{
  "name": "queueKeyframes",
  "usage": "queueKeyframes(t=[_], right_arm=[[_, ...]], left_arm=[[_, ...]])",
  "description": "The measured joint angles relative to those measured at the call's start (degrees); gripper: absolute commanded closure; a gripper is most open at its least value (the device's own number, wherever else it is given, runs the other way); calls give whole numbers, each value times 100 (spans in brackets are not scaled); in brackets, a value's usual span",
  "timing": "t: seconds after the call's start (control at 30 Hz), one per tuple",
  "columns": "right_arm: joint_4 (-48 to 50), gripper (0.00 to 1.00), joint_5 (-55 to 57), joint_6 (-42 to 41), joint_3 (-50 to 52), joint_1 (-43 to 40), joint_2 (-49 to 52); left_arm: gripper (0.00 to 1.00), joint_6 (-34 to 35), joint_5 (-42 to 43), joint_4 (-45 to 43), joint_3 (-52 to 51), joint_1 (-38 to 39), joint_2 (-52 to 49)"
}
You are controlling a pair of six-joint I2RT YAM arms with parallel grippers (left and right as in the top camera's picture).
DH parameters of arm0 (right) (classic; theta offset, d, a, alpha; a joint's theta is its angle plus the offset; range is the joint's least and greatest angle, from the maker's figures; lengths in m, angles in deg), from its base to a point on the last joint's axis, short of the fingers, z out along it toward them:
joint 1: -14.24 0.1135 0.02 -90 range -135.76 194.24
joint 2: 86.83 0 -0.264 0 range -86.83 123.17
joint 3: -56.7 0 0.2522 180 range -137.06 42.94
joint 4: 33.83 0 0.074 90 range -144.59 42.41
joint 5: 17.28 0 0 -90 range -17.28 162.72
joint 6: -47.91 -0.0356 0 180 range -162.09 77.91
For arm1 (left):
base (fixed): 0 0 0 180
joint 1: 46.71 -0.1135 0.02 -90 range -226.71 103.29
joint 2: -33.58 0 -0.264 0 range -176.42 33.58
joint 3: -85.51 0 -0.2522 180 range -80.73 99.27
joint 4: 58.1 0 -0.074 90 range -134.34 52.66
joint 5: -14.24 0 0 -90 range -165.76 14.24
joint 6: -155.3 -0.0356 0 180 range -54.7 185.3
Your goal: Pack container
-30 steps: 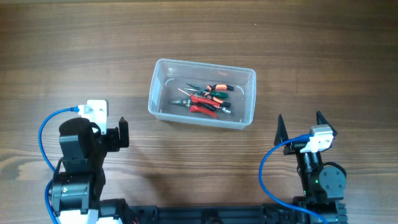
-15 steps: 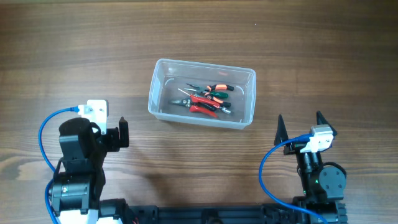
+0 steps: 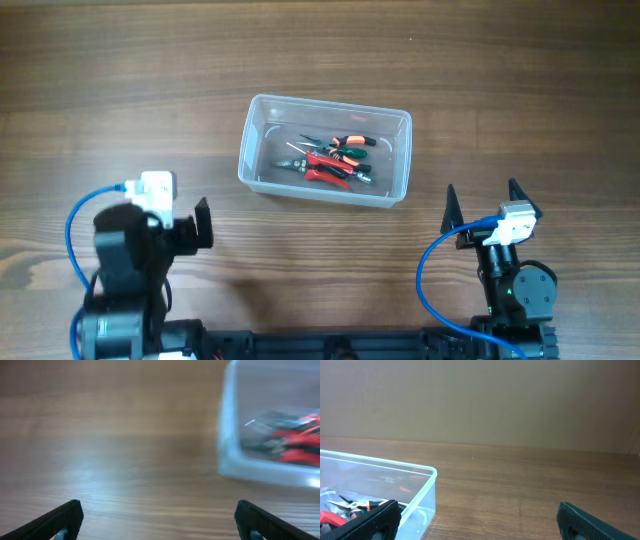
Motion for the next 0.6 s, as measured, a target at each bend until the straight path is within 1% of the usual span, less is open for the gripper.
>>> queueKeyframes(t=[0.03, 0.1, 0.2, 0.3, 0.37, 0.43, 0.47, 0.5, 0.57, 0.6], right_arm=[[-4, 0, 0, 2, 0, 0, 0], [-2, 0, 0, 0, 0, 0, 0], [0, 0, 0, 2, 0, 0, 0], [-2, 0, 0, 0, 0, 0, 0], [-2, 0, 0, 2, 0, 0, 0], [-2, 0, 0, 0, 0, 0, 0], [0, 0, 0, 0, 0, 0, 0], [0, 0, 0, 0, 0, 0, 0], [2, 0, 0, 2, 0, 0, 0], [2, 0, 0, 0, 0, 0, 0]], left_arm=[[0, 66, 293, 13, -11, 0, 507], [0, 107, 516, 11, -11, 0, 1137], [0, 160, 769, -9, -13, 0, 2350], [0, 197, 859, -234, -203, 0, 2907], [0, 216, 887, -656, -584, 0, 3077], [0, 236, 903, -1327, -1038, 0, 3154], [0, 238, 903, -1827, -1443, 0, 3195], [0, 240, 905, -2041, -1639, 0, 3195], [0, 258, 901, -2992, -2114, 0, 3228], [0, 275, 894, -3206, -2253, 0, 3235]])
